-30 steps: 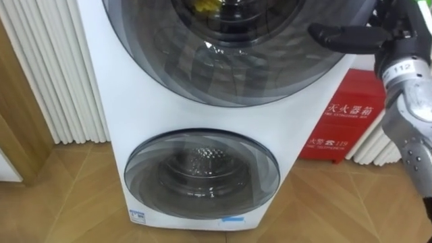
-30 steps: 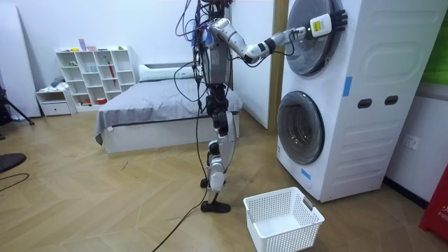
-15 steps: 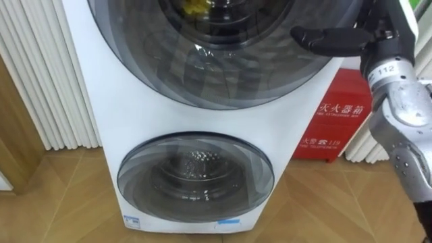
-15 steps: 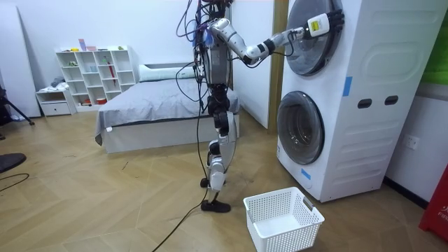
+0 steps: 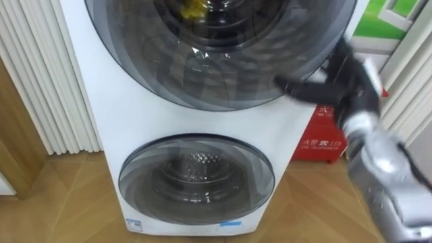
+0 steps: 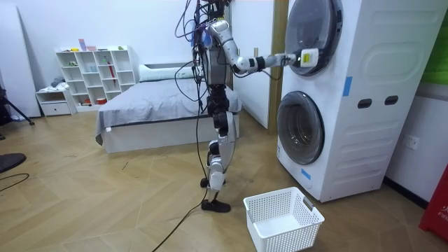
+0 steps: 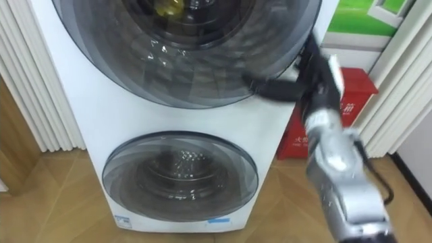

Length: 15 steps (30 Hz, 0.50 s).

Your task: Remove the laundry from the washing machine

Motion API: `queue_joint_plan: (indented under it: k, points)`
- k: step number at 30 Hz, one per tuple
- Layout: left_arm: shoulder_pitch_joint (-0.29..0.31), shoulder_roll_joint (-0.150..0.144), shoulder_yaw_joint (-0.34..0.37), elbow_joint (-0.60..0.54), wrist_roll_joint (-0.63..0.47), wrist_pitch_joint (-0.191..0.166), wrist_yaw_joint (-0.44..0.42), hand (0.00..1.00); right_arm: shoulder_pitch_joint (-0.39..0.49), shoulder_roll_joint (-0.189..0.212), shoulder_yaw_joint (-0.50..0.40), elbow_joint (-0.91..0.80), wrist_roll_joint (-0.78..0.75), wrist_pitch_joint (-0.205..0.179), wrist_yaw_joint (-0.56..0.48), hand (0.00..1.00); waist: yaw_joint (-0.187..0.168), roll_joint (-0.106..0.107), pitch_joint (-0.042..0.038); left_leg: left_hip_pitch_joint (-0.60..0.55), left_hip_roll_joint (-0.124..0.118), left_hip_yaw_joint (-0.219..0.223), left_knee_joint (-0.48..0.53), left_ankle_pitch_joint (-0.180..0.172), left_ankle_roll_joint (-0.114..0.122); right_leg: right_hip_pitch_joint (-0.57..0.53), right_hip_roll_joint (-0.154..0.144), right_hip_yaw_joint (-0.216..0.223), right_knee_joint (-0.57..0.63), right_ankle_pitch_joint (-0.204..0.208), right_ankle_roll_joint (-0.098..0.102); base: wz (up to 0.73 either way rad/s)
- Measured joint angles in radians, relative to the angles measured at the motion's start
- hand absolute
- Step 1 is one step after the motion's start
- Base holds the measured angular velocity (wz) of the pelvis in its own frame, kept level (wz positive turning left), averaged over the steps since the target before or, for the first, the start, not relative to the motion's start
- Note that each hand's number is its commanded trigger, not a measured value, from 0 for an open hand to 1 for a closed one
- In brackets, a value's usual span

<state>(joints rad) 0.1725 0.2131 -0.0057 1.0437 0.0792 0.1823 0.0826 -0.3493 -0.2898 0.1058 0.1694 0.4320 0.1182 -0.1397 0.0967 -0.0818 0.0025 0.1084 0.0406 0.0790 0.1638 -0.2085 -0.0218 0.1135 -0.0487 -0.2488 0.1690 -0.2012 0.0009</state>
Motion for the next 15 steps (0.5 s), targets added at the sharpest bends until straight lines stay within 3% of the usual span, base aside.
queue_joint_plan:
  k: [3, 5, 13, 15]
  points:
    - [0.001, -0.003, -0.002, -0.002, -0.008, -0.004, 0.003, 0.00, 0.061, 0.012, 0.056, -0.004, 0.006, 0.012, 0.050, 0.00, -0.001, 0.029, -0.0093, -0.013, 0.000, -0.002, 0.001, 0.000, 0.000, -0.009, 0.000, -0.003, 0.000, 0.000, 0.000, 0.08]
    - [0.002, -0.008, -0.001, -0.002, -0.010, -0.011, 0.003, 0.00, 0.078, 0.012, 0.067, -0.021, -0.005, 0.014, 0.056, 0.00, -0.001, 0.034, -0.0108, -0.015, 0.000, 0.000, 0.001, 0.000, 0.000, -0.011, 0.000, -0.004, 0.001, 0.000, 0.000, 0.00]
    - [0.016, -0.009, 0.001, 0.003, -0.011, -0.083, 0.002, 0.00, 0.202, 0.003, 0.062, -0.188, -0.041, 0.037, 0.065, 0.00, -0.018, 0.019, -0.0086, -0.011, 0.000, 0.002, -0.012, 0.000, 0.000, -0.010, 0.001, 0.007, 0.002, 0.000, 0.000, -0.01]
    - [0.019, -0.010, 0.002, 0.015, -0.011, -0.101, 0.003, 0.00, 0.227, -0.007, 0.058, -0.223, -0.035, 0.037, 0.075, 0.00, -0.022, 0.012, -0.0089, -0.009, -0.001, 0.008, -0.013, 0.000, 0.000, -0.012, 0.002, 0.032, 0.002, 0.000, 0.000, -0.06]
